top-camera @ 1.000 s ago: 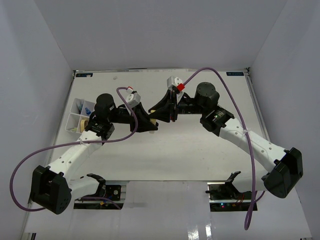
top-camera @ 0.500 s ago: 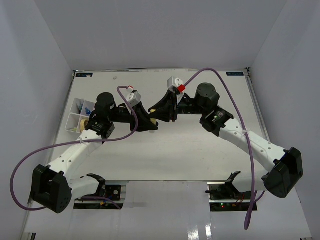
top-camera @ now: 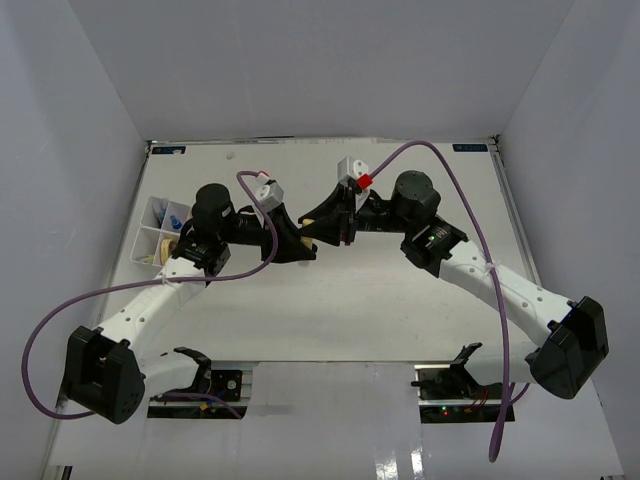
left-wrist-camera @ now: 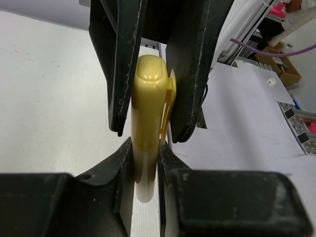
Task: Sort the stationery into containers
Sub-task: Close the pen cap on the pen.
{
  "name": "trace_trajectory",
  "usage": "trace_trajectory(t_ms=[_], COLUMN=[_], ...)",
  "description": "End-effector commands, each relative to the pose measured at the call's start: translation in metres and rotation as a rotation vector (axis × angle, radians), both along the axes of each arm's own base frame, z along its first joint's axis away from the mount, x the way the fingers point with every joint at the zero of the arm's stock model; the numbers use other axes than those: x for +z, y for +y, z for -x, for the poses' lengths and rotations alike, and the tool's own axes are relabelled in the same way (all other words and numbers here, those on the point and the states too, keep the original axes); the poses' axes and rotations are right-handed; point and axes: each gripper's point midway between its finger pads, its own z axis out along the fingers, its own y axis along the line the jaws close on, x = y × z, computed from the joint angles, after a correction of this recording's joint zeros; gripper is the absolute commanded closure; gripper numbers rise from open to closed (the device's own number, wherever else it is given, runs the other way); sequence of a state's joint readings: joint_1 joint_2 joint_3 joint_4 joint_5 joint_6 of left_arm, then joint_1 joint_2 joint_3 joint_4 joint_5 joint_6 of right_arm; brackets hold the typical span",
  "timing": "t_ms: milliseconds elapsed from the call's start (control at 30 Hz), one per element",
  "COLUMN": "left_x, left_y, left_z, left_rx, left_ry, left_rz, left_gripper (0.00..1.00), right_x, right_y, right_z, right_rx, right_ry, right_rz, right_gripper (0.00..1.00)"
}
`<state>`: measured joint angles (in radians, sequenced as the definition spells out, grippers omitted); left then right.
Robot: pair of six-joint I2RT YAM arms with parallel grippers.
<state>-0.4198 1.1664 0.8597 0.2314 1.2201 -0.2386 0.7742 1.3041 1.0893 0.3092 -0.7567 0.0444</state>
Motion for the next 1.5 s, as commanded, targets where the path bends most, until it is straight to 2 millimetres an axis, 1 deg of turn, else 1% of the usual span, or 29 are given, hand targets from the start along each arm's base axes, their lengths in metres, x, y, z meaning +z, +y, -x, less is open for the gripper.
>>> trace_trajectory(t_ms=[0, 233, 567, 700, 733, 767, 800, 933, 967, 1000, 1067, 1100, 1167, 1233, 1333, 1367, 1433, 1467], left_x=[0.136, 0.143, 0.151, 0.147, 0.144, 0.135, 0.131, 0.095, 0.089, 0.079, 0.068, 0.057, 0.051, 0.041, 0.03, 0.029, 0.027, 0.027], left_y=[0.011, 0.013, 0.015, 0.015, 0.015, 0.014, 0.014, 0.014, 0.015, 0.016, 0.017, 0.017, 0.018, 0.019, 0.018, 0.018, 0.018, 0.018], left_z=[-0.013, -0.01, 0.001, 0.004, 0.005, 0.005, 0.004, 0.008, 0.008, 0.012, 0.015, 0.016, 0.019, 0.02, 0.018, 0.018, 0.015, 0.016], left_rx=[0.144, 0.136, 0.111, 0.088, 0.08, 0.073, 0.068, 0.038, 0.037, 0.031, 0.032, 0.035, 0.035, 0.041, 0.052, 0.055, 0.069, 0.07], left_ry=[-0.41, -0.427, -0.458, -0.458, -0.453, -0.435, -0.431, -0.378, -0.387, -0.376, -0.366, -0.347, -0.343, -0.323, -0.307, -0.306, -0.305, -0.306], left_rz=[0.242, 0.258, 0.266, 0.26, 0.254, 0.24, 0.231, 0.161, 0.153, 0.142, 0.13, 0.121, 0.118, 0.108, 0.098, 0.097, 0.096, 0.097], left_gripper=[1.0, 1.0, 1.0, 1.0, 1.0, 1.0, 1.0, 1.0, 1.0, 1.0, 1.0, 1.0, 1.0, 1.0, 1.0, 1.0, 1.0, 1.0], right_x=[-0.159, -0.165, -0.181, -0.182, -0.178, -0.176, -0.173, -0.155, -0.148, -0.144, -0.135, -0.132, -0.126, -0.12, -0.113, -0.112, -0.111, -0.109], right_y=[-0.026, -0.025, -0.023, -0.023, -0.022, -0.021, -0.02, -0.013, -0.01, -0.009, -0.006, -0.005, -0.003, -0.001, 0.002, 0.002, 0.003, 0.004], right_z=[0.086, 0.089, 0.092, 0.091, 0.09, 0.089, 0.088, 0.079, 0.076, 0.074, 0.069, 0.068, 0.066, 0.063, 0.062, 0.061, 0.06, 0.061], right_rx=[0.247, 0.257, 0.272, 0.269, 0.269, 0.266, 0.263, 0.241, 0.237, 0.234, 0.228, 0.227, 0.225, 0.224, 0.228, 0.227, 0.225, 0.227], right_ry=[0.474, 0.488, 0.526, 0.536, 0.528, 0.523, 0.517, 0.473, 0.456, 0.448, 0.429, 0.424, 0.412, 0.399, 0.387, 0.386, 0.385, 0.381], right_rz=[0.458, 0.472, 0.505, 0.516, 0.509, 0.505, 0.5, 0.472, 0.458, 0.451, 0.433, 0.429, 0.418, 0.406, 0.395, 0.393, 0.392, 0.39], right_gripper=[0.92, 0.92, 0.92, 0.92, 0.92, 0.92, 0.92, 0.92, 0.92, 0.92, 0.92, 0.92, 0.92, 0.92, 0.92, 0.92, 0.88, 0.83])
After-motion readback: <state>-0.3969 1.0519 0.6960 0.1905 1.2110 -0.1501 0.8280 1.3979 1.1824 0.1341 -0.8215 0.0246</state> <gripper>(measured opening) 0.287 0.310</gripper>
